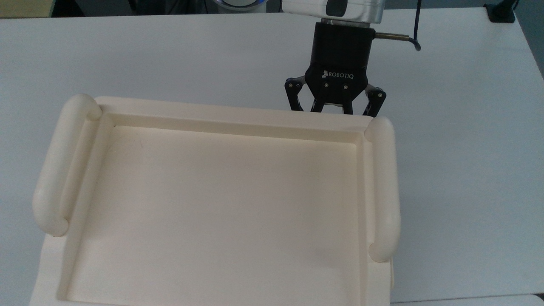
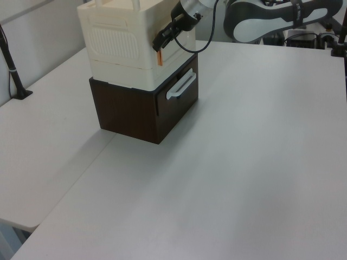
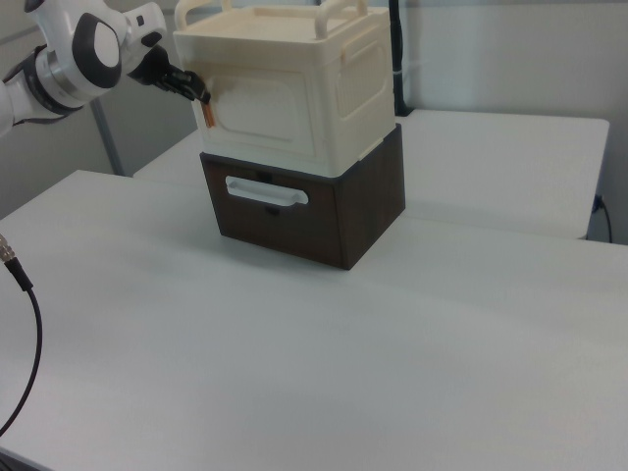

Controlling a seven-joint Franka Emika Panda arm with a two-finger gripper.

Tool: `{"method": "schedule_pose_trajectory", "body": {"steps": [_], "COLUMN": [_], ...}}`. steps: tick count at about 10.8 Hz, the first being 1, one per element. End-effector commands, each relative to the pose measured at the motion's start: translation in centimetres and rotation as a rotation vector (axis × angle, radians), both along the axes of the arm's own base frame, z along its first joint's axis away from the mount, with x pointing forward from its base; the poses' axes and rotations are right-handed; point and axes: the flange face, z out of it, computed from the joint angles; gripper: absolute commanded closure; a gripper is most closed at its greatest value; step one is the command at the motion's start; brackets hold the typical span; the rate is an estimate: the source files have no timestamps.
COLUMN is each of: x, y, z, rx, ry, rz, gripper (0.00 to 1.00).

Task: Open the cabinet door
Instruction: 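Hook the door edge and pull it outward from the cabinet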

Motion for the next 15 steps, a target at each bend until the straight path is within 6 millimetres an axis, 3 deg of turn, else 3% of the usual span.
{"method": "schedule_pose_trajectory", "body": {"steps": [1,5,9,14,15], "x": [0.3,-0.9,-3.3,-5.3,-6.1], "y": [-0.6,-0.6,0.1,-1.8,-2.6], "z": [0.6,1.4,0.4,-0.3,0.3], "rx": [-0.015,-0.012,-0.017,0.002,0.008], "ry": [-0.032,-0.015,0.124,0.37,0.425], "rz": [-0.026,-0.022,-0.047,-0.008,0.015], "gripper": [0.83,0.87,0.87,0.84,0.84]}}
